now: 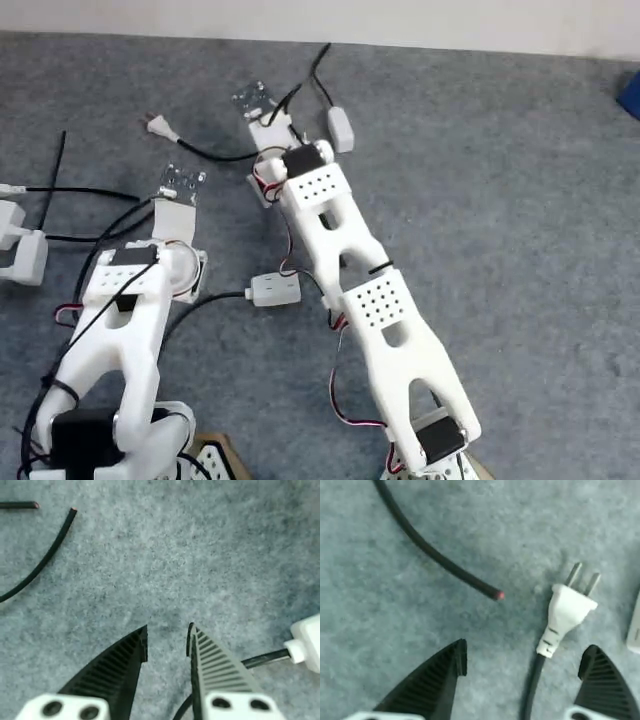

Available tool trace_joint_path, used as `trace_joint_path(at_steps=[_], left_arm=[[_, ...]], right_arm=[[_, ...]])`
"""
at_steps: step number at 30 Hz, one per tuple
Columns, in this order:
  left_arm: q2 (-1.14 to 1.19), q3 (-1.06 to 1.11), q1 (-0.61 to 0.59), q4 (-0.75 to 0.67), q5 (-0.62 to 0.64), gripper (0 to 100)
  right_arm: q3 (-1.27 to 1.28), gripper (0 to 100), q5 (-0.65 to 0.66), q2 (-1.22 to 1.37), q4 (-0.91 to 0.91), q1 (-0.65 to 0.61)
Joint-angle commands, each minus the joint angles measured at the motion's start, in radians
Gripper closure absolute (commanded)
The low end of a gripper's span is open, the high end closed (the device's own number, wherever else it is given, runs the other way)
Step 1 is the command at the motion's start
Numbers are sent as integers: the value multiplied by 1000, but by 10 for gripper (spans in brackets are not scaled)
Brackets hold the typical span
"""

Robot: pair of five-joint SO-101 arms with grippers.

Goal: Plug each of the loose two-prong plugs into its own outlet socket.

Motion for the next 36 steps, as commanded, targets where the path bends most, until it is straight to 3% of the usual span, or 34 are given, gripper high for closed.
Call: trace_joint_path(at_steps=[1,10,19,25,28,32,35,36], left_arm=[[-38,-5,-13,-12,8,857],[-38,-5,-13,-12,8,857],[-38,-7,-38,-15,8,857],[-38,-8,-44,-15,40,857],[-38,-8,-42,-17,41,857],[-38,-8,-41,-17,41,857],[-38,-13,-41,-17,41,857],[-35,-13,-41,-17,41,857]], right_arm=[[-10,652,-9,-1,-76,18],[16,656,-11,38,-104,51],[19,930,-12,41,-131,82],[19,953,-126,39,-156,130],[8,995,-127,30,-42,130],[-84,993,-120,-50,274,117],[-127,993,23,-122,522,104],[-101,993,48,-145,515,107]])
